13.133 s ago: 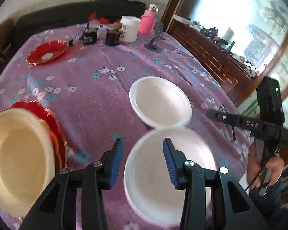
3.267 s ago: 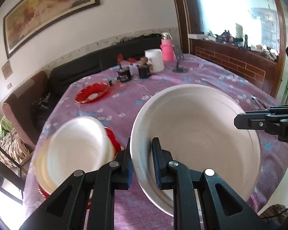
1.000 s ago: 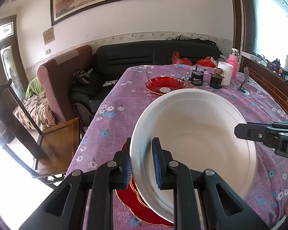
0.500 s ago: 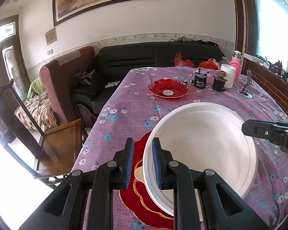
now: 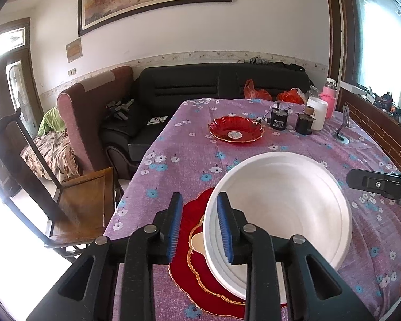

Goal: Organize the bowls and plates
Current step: 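Lower the white bowl onto the bowl stack with the left gripper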

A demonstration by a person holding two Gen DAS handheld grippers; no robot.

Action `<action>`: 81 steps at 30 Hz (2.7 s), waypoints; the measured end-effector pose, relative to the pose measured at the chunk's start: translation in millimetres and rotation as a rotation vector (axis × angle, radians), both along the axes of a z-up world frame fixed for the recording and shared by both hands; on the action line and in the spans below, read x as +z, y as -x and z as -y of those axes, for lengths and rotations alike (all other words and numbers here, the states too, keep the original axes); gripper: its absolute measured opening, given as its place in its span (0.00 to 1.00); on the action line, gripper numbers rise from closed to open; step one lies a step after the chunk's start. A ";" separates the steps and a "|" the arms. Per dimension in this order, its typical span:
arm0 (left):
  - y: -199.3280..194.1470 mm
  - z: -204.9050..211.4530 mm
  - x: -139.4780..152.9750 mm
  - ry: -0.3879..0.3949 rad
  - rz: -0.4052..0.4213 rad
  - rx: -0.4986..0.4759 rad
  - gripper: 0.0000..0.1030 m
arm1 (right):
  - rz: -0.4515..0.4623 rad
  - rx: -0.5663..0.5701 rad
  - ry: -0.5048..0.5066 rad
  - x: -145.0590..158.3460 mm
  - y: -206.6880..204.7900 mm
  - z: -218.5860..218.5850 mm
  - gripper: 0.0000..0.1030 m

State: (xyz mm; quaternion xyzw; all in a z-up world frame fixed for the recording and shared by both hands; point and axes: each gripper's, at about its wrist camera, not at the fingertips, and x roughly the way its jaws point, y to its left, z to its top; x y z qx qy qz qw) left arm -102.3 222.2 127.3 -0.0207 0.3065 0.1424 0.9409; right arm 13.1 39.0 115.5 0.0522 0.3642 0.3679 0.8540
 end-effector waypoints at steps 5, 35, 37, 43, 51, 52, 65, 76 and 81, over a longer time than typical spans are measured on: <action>11.7 -5.5 6.2 0.011 0.022 0.015 0.25 | -0.017 -0.027 -0.025 -1.2 -1.9 19.4 0.15; 11.6 -57.7 -65.8 0.263 -0.182 0.020 0.43 | -0.311 0.011 0.023 -96.8 -34.9 -0.6 0.15; 7.6 -61.2 -70.6 0.274 -0.190 0.020 0.34 | -0.310 0.014 0.036 -97.3 -35.6 -4.9 0.15; -7.5 -68.3 -88.2 0.328 -0.225 -0.001 0.14 | -0.331 0.020 0.040 -103.0 -40.4 -12.6 0.15; -10.2 -56.5 -93.4 0.308 -0.215 -0.005 0.09 | -0.319 0.020 0.032 -106.4 -39.2 -16.6 0.14; -9.4 -54.1 -93.8 0.310 -0.217 -0.004 0.09 | -0.314 0.015 0.030 -105.6 -38.2 -15.1 0.13; -33.9 35.1 -87.7 0.277 -0.236 -0.175 0.09 | -0.237 -0.134 0.072 -85.1 -22.8 80.5 0.13; -74.0 111.6 -98.2 0.220 -0.282 -0.287 0.10 | -0.250 -0.292 0.056 -100.7 -21.6 164.5 0.12; -79.2 122.4 -97.8 0.173 -0.263 -0.272 0.10 | -0.245 -0.310 0.046 -103.5 -21.5 170.4 0.12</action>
